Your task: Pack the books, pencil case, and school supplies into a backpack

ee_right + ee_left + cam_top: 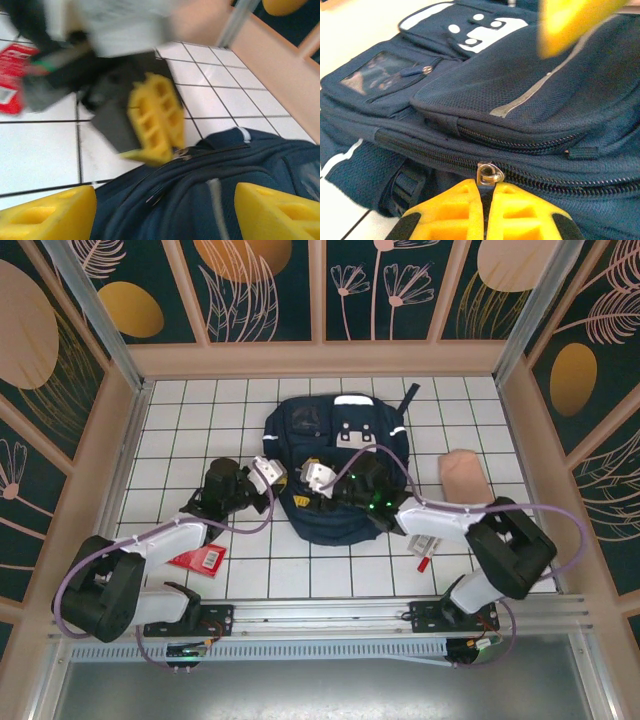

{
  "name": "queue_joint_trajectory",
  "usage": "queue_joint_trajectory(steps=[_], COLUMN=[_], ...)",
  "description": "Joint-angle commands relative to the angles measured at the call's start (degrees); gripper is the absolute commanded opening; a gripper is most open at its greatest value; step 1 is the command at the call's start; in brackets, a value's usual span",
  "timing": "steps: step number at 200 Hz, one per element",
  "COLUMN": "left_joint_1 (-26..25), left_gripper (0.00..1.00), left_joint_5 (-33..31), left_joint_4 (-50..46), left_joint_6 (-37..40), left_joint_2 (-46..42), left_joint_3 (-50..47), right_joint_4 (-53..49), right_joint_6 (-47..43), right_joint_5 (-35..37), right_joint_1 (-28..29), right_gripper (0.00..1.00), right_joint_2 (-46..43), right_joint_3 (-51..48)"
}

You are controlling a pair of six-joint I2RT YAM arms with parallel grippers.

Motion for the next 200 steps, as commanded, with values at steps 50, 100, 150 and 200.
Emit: queue_joint_trajectory(steps=[50,100,150,200], left_joint_1=[1.03,8.7,12.02,11.98], left_gripper=[0.0,0.0,0.0,0.41], left_joint_5=[-4.91,-15.19,-18.07,-21.87], left_joint_4=[1.51,-0.78,-6.61,-26.45], left_joint_6=[-1.75,-0.95,-12.21,-25.23], left_joint_2=[-2.63,8.75,20.52,14.82], left_joint_3=[0.59,6.88,18.3,25.32], right_joint_4=[-13.68,-25.87,-24.66,-4.59], right_joint_6=[-8.79,-18.28,-18.02,6.77], right_joint_5=[2.72,-6.05,-4.44,7.62], right_joint_1=[-1.25,-3.16,-3.74,-3.61], right_gripper=[0.1,0.0,0.12,0.48], right_joint_2=[0.63,-6.33,-6.43,-11.0], right_joint_3=[2.52,1.6,3.82,-1.27])
